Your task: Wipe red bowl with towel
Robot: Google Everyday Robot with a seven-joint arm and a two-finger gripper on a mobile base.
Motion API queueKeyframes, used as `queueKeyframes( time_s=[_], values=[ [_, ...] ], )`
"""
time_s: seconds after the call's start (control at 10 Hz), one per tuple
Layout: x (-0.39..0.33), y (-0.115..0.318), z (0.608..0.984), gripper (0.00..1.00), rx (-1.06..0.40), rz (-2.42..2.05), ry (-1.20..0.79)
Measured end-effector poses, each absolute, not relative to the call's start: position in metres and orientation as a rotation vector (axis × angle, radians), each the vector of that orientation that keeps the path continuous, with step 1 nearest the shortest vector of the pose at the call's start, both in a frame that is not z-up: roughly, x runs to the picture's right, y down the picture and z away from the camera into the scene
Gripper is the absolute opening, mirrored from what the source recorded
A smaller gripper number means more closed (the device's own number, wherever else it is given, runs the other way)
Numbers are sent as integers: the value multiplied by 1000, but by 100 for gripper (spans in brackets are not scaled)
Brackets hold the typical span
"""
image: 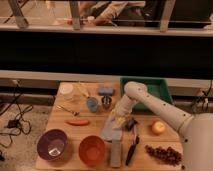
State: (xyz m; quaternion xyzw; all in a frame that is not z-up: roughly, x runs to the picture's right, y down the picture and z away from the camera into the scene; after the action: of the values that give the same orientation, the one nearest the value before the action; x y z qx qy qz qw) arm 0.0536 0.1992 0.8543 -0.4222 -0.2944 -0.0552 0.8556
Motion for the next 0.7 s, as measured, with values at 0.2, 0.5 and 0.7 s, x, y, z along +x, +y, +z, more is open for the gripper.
queueKeyframes(
  time_s=[0.2, 0.5, 0.7],
  values=[
    [53, 200, 853, 13, -885, -122, -632],
    [53, 201, 851, 2, -885, -129, -645],
    [51, 199, 844, 2, -882, -125, -677]
  ],
)
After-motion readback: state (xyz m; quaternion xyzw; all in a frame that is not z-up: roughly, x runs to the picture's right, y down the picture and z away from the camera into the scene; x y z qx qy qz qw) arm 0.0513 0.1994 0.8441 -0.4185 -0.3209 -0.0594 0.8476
